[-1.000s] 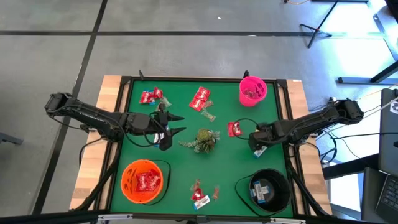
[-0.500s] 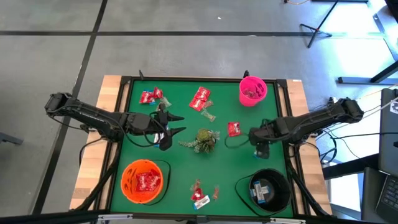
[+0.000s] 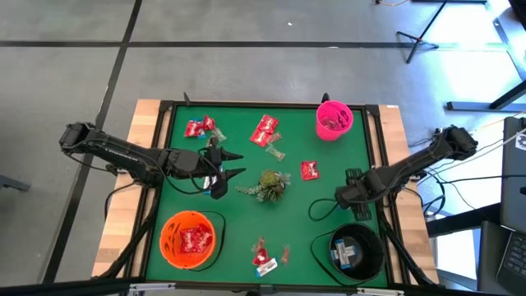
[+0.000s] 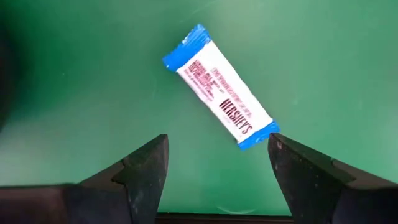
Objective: Sort candy
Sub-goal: Put the white chocolate into the black bucket
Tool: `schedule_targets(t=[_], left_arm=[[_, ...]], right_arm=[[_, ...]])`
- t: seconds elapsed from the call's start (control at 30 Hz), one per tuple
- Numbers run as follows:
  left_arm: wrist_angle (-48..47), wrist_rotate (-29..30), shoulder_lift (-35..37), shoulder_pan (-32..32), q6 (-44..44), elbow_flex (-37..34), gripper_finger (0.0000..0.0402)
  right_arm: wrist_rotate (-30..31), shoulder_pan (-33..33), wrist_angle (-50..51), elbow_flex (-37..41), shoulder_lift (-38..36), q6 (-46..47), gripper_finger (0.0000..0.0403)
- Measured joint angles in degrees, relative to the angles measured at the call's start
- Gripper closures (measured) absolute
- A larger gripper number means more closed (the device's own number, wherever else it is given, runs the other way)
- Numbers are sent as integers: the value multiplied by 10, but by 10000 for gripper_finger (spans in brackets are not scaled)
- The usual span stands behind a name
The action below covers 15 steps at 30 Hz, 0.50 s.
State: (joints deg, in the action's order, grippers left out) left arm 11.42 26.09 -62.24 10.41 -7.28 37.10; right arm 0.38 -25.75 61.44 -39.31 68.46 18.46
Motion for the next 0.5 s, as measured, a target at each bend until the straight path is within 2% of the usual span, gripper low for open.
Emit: schedule_targets(t=[0.37, 0.5], left_arm=[[-1, 0, 0, 1, -3, 0, 214], [-2, 0, 0, 2, -3, 0, 214]], right_arm=[[3, -1, -18, 0, 104, 38, 132], [27, -1, -24, 0, 145, 50, 132]])
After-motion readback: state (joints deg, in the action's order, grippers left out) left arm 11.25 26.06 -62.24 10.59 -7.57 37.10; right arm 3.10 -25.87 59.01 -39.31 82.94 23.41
